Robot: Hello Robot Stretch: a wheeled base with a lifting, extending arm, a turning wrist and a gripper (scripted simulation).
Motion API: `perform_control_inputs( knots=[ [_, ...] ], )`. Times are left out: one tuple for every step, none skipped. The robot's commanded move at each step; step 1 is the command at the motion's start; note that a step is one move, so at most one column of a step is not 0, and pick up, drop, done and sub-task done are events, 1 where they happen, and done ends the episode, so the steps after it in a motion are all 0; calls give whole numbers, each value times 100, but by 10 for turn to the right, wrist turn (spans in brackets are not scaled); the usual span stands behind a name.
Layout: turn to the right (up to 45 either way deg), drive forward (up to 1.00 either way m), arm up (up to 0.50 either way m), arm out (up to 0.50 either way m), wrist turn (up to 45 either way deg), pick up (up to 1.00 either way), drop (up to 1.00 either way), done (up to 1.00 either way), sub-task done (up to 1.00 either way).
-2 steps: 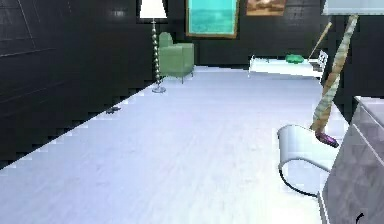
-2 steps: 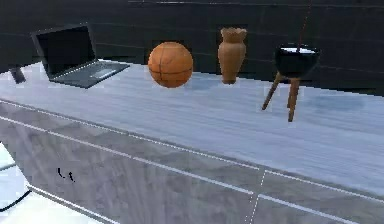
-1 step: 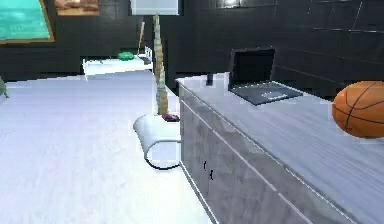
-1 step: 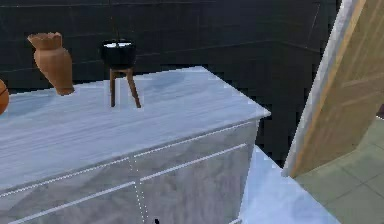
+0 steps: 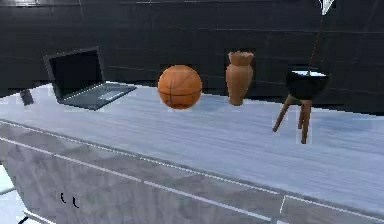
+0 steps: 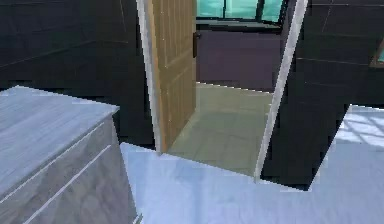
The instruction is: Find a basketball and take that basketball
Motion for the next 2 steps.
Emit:
perform_control_inputs(
  knots=[
    [390, 0, 0, 0, 0, 0, 0, 0, 0],
    [30, 0, 0, 0, 0, 0, 0, 0, 0]
  ],
)
